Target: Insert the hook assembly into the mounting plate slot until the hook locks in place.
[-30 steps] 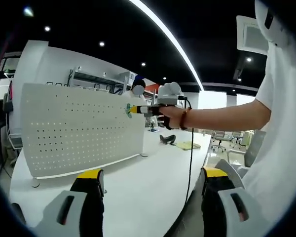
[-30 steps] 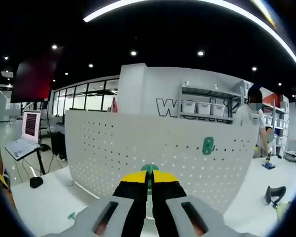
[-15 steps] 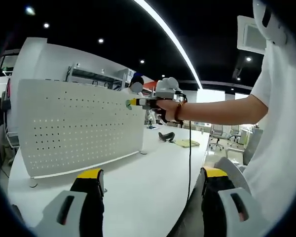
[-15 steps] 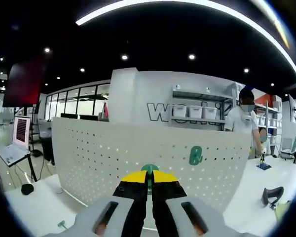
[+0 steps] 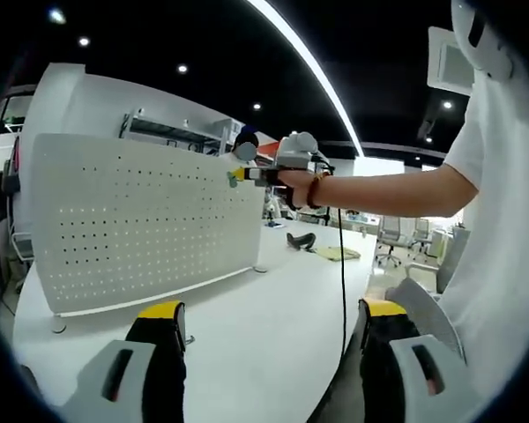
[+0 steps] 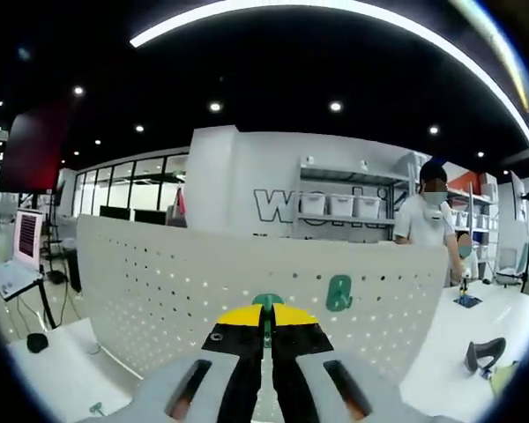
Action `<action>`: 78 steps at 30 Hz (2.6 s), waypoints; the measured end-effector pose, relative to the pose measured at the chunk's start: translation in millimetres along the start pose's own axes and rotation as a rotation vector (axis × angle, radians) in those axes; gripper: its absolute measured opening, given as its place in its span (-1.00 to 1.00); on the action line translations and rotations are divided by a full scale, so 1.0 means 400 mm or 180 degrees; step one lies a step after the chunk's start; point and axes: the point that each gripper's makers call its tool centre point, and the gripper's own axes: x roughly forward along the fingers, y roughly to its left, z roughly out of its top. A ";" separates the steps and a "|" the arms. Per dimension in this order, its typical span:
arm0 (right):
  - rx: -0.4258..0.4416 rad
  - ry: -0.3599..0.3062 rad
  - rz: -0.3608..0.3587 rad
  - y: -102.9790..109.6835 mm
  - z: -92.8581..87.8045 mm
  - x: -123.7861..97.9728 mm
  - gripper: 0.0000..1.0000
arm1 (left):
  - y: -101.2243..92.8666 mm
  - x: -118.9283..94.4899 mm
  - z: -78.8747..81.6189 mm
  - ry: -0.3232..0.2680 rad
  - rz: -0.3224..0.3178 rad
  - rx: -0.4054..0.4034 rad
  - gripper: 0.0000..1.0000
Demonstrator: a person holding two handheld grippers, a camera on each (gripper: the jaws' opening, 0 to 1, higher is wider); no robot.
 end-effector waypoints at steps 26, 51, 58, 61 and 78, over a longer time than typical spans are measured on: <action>0.0017 -0.0135 -0.0122 -0.062 0.039 0.095 -0.99 | 0.036 0.003 -0.021 0.0072 0.0096 -0.0096 0.66; 0.0077 -0.0198 -0.0188 -0.076 0.003 0.130 -0.99 | 0.049 0.022 -0.033 0.0149 0.0090 -0.0150 0.66; 0.0026 -0.0552 -0.0163 -0.051 0.057 0.123 -0.99 | 0.055 0.016 -0.034 0.0179 0.0095 -0.0136 0.66; 0.0029 -0.0503 -0.0250 -0.059 0.050 0.124 -0.99 | 0.061 0.015 -0.031 0.0182 0.0113 -0.0127 0.66; 0.0137 -0.0485 -0.0319 -0.068 0.010 0.129 -0.98 | 0.055 0.025 -0.030 0.0191 0.0084 -0.0135 0.65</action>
